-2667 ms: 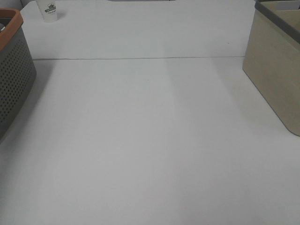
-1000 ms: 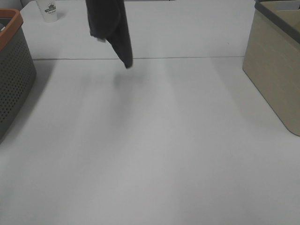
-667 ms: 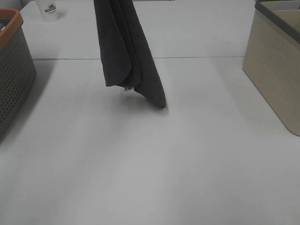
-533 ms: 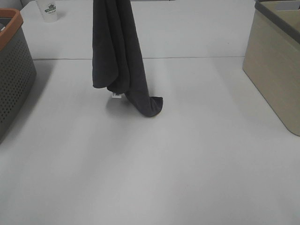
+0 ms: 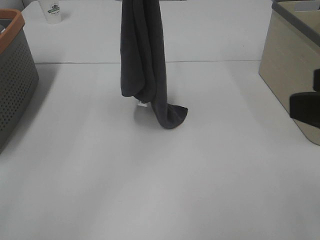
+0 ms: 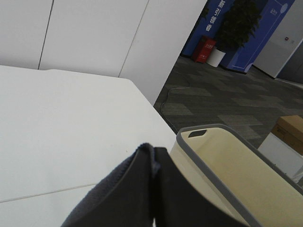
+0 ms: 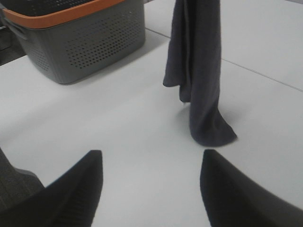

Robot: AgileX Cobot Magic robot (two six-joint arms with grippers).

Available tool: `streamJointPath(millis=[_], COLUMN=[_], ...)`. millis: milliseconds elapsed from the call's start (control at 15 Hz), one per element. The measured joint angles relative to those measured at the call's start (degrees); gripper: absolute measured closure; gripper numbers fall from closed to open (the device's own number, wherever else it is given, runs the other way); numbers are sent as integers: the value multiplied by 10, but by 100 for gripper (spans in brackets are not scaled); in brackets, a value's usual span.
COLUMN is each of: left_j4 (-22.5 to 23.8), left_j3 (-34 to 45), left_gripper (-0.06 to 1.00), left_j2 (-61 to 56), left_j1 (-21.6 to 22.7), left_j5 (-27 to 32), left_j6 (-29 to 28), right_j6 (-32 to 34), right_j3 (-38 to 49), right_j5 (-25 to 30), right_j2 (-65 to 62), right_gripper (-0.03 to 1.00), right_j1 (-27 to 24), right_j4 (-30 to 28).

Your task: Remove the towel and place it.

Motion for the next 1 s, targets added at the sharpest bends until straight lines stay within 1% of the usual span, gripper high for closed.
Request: streamJointPath(millis=[133,200,267,333,400,467,533,600,667,733,800,1000], left_j4=[15,24,27,27,27,28,28,28,28,28,28,28], left_j3=[0,0,11,20,25,34,37,39,40,40,40,40], left_gripper=[94,94,94,94,94,94,94,94,94,94,94,94], left_j2=[-14,-16,-16,-16,-16,-16,-16,-16,-16,-16,-16,-16], left_j1=[0,0,0,0,0,0,0,0,0,0,0,0], left_j5=[0,-1,-2,-2,-2,-2,-2,-2,-3,-3,-5,-6], left_j6=[0,0,0,0,0,0,0,0,0,0,0,0], right_j6=[-159,-221,-322,-373,-397,-439,-482,-527,-566,-586,-588,-567], right_j3=[0,0,0,0,0,0,0,0,-3,-17,-36,-104], right_j5=[-1,-2,-7,-11,-13,-18,-32,-60,-84,-100,-108,-115], right_j2=[90,133,221,259,280,321,358,399,437,479,514,608], right_gripper=[41,41,42,42,42,42,42,42,42,42,42,42], right_j1=[0,0,0,2,7,23,53,88,117,140,159,174], right_j4=[102,148,245,286,309,348,391,423,431,434,436,438])
